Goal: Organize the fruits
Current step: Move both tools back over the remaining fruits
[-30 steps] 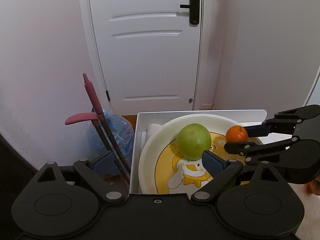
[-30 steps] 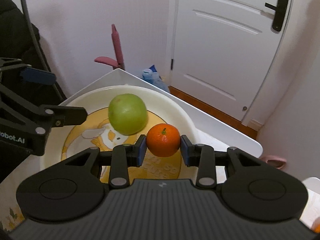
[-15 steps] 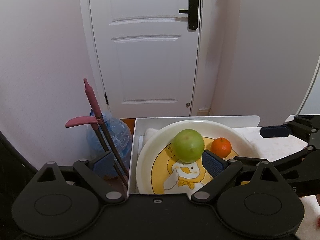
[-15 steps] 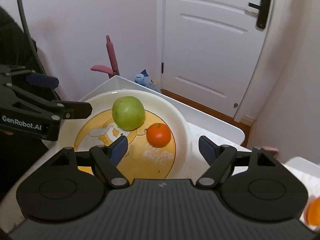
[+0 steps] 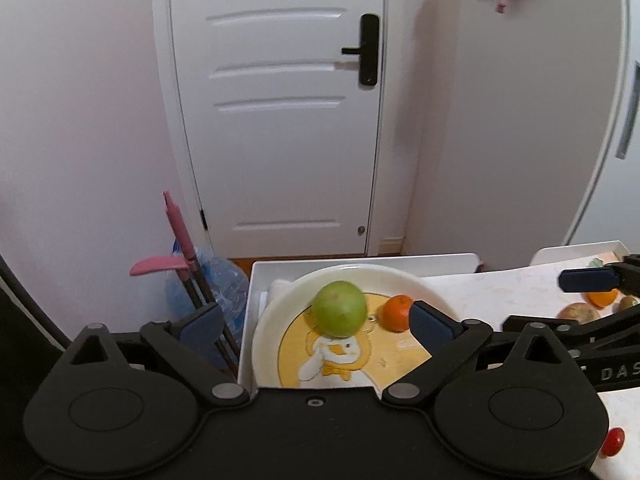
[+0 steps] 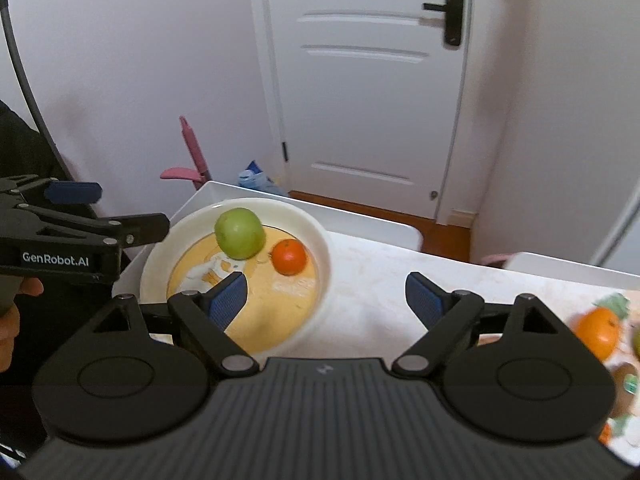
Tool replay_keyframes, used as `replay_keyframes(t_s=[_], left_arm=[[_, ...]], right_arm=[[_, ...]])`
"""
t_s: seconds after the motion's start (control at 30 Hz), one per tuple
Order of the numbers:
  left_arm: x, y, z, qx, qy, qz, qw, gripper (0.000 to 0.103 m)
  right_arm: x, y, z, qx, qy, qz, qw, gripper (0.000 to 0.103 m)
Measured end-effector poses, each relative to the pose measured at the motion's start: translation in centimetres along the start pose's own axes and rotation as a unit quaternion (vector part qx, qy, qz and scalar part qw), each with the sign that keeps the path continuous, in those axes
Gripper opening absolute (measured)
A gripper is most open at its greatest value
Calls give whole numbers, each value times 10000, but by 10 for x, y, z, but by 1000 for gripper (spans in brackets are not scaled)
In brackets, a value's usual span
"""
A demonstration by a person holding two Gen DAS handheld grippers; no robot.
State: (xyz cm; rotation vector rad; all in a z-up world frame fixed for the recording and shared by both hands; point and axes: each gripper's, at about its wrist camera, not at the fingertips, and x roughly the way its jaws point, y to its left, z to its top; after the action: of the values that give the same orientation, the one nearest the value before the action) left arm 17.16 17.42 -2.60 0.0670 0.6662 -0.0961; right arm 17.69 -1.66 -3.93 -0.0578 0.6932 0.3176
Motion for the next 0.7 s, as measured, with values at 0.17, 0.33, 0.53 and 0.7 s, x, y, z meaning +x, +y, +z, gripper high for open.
replay_keyframes(t_s=[0.17,0.33,0.53,0.7], left_arm=[[-21,-20,-3,86,-110,-48,9999,103],[-38,-47,-9,149,-149,-15,9998,103],[-55,-79,-17,40,-139,2,9999,103],[-63,-112,-22,29,-130,5,9999,103]], right_arm=[[-35,-26,-15,147,-20,-142,9998,101],[-66,-56,-35,196,-35,-274,9994,101],[-94,-93,-57,177,-41,-311,9994,101],[-109,-122,-73,95,-53,-231,9997,101]])
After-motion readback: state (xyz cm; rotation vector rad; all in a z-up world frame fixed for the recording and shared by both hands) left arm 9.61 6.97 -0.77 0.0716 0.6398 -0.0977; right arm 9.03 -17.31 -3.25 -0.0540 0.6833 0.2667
